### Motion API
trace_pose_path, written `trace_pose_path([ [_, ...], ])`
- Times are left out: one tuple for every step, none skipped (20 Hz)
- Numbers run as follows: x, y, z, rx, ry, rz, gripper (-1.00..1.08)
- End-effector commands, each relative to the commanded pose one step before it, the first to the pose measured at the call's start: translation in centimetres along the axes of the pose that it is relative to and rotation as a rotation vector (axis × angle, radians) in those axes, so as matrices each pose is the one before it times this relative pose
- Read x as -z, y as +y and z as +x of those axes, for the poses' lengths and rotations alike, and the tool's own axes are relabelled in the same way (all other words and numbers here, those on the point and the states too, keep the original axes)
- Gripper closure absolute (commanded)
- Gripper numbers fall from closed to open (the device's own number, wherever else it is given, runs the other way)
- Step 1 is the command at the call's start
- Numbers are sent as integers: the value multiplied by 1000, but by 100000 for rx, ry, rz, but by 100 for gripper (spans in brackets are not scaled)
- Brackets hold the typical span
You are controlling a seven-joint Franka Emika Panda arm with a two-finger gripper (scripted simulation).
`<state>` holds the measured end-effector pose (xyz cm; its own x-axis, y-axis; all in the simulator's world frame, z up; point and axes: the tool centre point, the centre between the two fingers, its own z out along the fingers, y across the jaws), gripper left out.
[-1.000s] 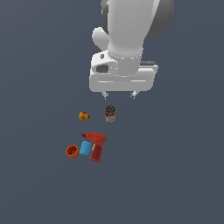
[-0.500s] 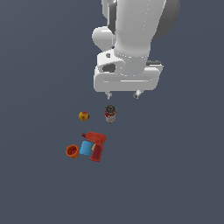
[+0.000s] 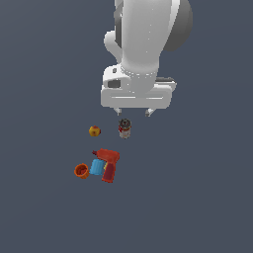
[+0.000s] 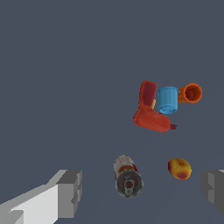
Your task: Pick up a designated object from a clutter of objects.
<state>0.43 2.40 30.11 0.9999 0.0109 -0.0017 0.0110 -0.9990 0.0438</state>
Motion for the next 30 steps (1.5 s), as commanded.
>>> trace_pose_path([
  [-1089, 810, -95, -5470, -198, 706, -92],
  [-509, 386, -34, -2634, -76, 330, -92],
  [-544, 420, -35, -2843, -83, 344, -92],
  [-579, 456, -35, -3059, -91, 356, -92],
  [-614, 494, -34, -3280, -99, 366, -92],
  [-648, 532, -32, -3502, -106, 373, -92],
  [-680, 572, -29, -3729, -113, 377, -92],
  [-712, 613, -24, -3957, -119, 377, -92],
  [-739, 654, -18, -4173, -124, 373, -92],
  [-739, 671, -10, -4235, -122, 352, -92],
  [-730, 681, 0, -4252, -118, 327, -92],
  [-720, 690, 11, -4267, -113, 302, -92],
  [-711, 700, 22, -4282, -106, 277, -92],
  [-701, 709, 34, -4297, -98, 253, -92],
  [-692, 718, 46, -4311, -89, 228, -92],
  [-682, 726, 59, -4324, -78, 204, -92],
  [-672, 734, 73, -4337, -66, 180, -92],
  [-662, 742, 87, -4349, -53, 156, -92],
  [-652, 749, 102, -4360, -39, 133, -92],
  [-642, 756, 118, -4371, -23, 110, -92],
  [-632, 762, 133, -4381, -6, 88, -92],
  [-621, 768, 150, -4391, 12, 66, -92],
  [-611, 774, 167, -4400, 31, 45, -92],
  [-600, 778, 184, -4408, 51, 25, -92],
  [-584, 774, 200, -4370, 72, 6, -92],
  [-546, 740, 208, -4167, 89, -11, -92],
  [-508, 702, 212, -3946, 104, -25, -92],
  [-471, 663, 215, -3725, 116, -36, -92],
  [-436, 624, 215, -3503, 125, -44, -92],
  [-401, 584, 213, -3279, 132, -50, -92],
])
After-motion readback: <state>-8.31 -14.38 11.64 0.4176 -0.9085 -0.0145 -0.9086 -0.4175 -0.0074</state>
